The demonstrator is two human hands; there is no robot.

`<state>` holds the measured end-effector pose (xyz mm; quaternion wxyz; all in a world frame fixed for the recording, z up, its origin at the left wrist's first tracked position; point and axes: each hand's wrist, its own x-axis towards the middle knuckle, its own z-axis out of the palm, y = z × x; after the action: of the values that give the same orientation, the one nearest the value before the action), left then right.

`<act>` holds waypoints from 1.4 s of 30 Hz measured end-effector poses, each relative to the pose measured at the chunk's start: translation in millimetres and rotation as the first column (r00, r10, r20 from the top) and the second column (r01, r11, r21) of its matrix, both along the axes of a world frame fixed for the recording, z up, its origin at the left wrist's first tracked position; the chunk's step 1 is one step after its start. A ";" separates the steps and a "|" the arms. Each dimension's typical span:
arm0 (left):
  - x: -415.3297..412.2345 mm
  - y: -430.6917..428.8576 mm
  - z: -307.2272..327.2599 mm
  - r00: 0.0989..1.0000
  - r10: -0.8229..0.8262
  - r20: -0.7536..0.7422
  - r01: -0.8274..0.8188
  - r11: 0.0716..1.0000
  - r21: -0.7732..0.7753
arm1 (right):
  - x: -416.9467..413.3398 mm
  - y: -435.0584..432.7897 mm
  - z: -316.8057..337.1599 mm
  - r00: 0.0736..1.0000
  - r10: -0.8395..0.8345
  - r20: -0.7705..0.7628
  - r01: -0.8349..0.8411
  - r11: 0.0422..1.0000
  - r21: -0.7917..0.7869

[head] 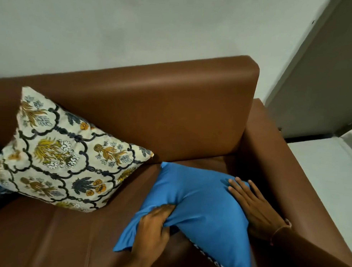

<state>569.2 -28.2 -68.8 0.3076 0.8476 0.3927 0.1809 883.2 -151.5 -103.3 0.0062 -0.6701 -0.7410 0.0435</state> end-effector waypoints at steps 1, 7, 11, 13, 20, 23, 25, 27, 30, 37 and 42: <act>-1.7 9.0 9.8 1.000 0.020 0.011 -0.019 0.998 -0.059 | -3.4 -0.4 5.7 0.996 -0.022 -0.084 0.024 1.000 0.012; 4.7 86.7 56.0 1.000 -0.006 -0.012 0.001 0.949 -0.314 | -12.0 28.8 64.7 0.776 -0.153 -0.611 0.325 0.928 0.180; 29.2 131.6 79.1 0.999 -0.039 -0.004 0.033 0.894 -0.448 | -4.7 78.2 112.4 0.699 -0.174 -0.694 0.440 0.869 0.225; 42.1 153.1 86.0 0.997 -0.072 -0.010 0.055 0.846 -0.530 | 5.1 102.2 125.0 0.712 -0.201 -0.673 0.461 0.856 0.232; 90.9 209.0 77.9 0.971 0.033 -0.239 -0.127 0.912 -0.389 | 42.7 189.0 117.2 0.668 -0.464 -0.582 0.556 0.831 -0.024; 98.4 212.1 57.9 0.926 0.183 -0.330 -0.237 0.962 -0.133 | 48.1 218.6 104.5 0.621 -0.572 -0.536 0.608 0.783 -0.132; 101.5 204.9 45.1 0.912 0.296 -0.284 -0.300 0.953 0.030 | 48.0 229.4 96.3 0.597 -0.617 -0.512 0.656 0.743 -0.130; 104.7 196.0 36.7 0.911 0.347 -0.222 -0.316 0.934 0.165 | 43.1 234.4 87.9 0.611 -0.611 -0.503 0.682 0.729 -0.059; 105.2 192.3 33.5 0.906 0.378 -0.190 -0.335 0.915 0.224 | 33.8 234.2 77.8 0.643 -0.580 -0.500 0.677 0.735 0.018; 94.1 185.5 53.2 0.915 0.385 -0.121 -0.360 0.914 0.187 | 24.5 215.0 90.7 0.480 -0.554 -0.680 0.799 0.597 0.078; 52.4 185.2 89.5 0.944 0.325 -0.063 -0.305 0.928 0.215 | -11.2 209.3 129.2 0.538 -0.428 -0.726 0.799 0.532 0.280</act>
<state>621.6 157.0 20.8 0.1674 0.8080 0.5180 0.2254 872.0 57.8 25.9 0.4513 -0.8121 -0.3698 0.0079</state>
